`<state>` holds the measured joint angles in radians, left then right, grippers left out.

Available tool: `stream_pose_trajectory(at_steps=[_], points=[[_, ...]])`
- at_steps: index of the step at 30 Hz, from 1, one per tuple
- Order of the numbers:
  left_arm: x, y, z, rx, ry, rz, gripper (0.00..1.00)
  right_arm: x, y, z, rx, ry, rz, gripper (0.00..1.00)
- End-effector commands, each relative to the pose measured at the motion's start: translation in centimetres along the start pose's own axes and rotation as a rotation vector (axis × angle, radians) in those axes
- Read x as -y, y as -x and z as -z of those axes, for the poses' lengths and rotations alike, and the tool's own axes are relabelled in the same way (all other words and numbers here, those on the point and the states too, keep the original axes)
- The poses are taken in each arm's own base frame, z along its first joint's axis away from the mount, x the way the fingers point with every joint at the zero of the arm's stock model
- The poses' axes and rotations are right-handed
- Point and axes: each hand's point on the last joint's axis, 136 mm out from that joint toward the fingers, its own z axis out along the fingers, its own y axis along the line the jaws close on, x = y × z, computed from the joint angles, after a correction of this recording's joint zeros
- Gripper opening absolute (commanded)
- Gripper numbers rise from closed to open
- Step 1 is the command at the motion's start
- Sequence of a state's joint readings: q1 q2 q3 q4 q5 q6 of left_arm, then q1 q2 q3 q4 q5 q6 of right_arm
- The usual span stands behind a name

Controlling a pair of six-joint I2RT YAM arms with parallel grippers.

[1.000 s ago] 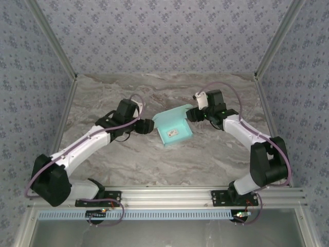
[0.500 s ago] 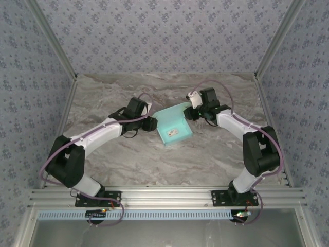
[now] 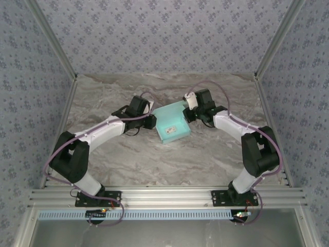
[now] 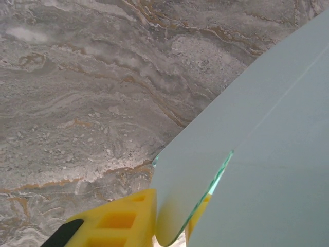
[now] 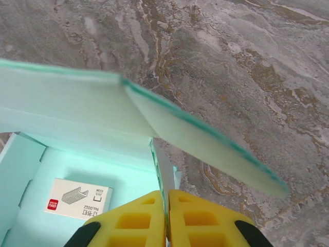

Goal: Fold the paper box

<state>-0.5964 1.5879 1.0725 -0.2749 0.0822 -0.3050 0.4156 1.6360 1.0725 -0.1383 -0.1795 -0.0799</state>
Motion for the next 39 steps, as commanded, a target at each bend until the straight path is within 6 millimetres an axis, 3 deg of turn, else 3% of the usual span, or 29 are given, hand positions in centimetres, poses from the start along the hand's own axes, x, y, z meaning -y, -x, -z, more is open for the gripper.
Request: stream_pose_trajectory(at_steps=[1,14,22,29,39], points=[[0.1,2.2,0.4,0.063,0.021,0.021,0.18,-0.4,1.3,1.1,0.028,-0.058,-0.048,0.09],[-1.2,4.1,0.5,0.153,0.122,0.189,0.11,-0.8,1.4,2.8,0.08,-0.311,-0.273,0.04],[-0.5,5.1,-0.6,0.25,0.135,0.3,0.11,-0.5,1.3,1.8,0.143,-0.347,-0.405,0.03],[0.2,5.8,-0.8,0.346,0.166,0.312,0.07,-0.8,1.9,1.0,0.206,-0.31,-0.421,0.04],[-0.1,3.8,-1.6,0.427,0.218,0.28,0.04,-1.0,0.7,-0.6,0.21,-0.293,-0.457,0.05]])
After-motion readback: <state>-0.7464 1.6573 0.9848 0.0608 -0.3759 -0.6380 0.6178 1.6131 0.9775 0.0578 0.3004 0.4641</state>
